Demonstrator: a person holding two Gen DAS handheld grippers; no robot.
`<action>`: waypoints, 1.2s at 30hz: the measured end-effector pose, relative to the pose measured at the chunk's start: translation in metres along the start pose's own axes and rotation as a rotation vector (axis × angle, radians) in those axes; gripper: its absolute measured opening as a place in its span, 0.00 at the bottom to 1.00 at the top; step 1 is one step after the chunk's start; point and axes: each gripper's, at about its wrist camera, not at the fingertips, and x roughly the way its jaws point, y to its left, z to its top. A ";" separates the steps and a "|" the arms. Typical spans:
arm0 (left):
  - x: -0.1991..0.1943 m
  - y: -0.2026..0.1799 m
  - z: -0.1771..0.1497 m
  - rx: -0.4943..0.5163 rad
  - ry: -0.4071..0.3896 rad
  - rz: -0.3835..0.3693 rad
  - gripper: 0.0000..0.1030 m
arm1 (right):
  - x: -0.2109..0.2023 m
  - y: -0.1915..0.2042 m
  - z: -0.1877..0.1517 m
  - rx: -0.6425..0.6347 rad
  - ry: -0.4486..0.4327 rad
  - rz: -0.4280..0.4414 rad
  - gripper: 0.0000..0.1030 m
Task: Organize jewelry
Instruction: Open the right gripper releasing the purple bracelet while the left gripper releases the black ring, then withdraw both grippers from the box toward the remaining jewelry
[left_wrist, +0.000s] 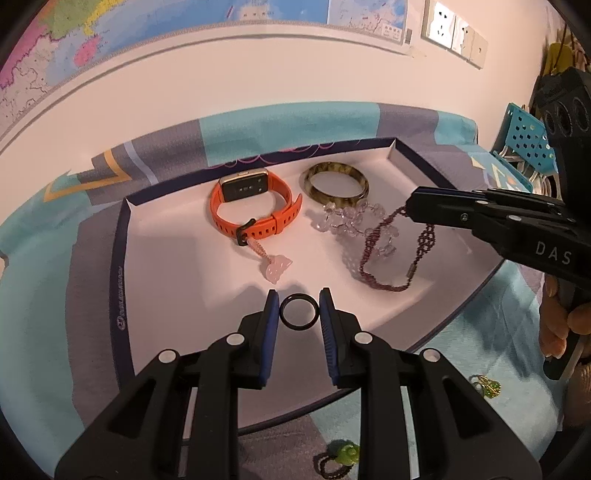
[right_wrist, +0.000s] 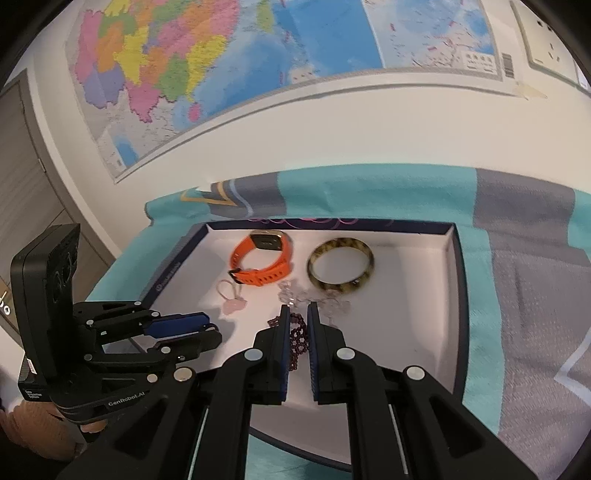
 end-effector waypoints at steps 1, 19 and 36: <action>0.001 0.000 0.000 -0.001 0.003 -0.001 0.22 | 0.000 -0.001 0.000 0.004 0.002 -0.003 0.07; 0.005 0.004 0.003 -0.026 -0.011 0.039 0.33 | 0.009 -0.010 -0.007 0.028 0.040 -0.039 0.11; -0.065 -0.004 -0.026 0.000 -0.153 0.038 0.52 | -0.044 0.020 -0.029 -0.113 0.012 -0.011 0.24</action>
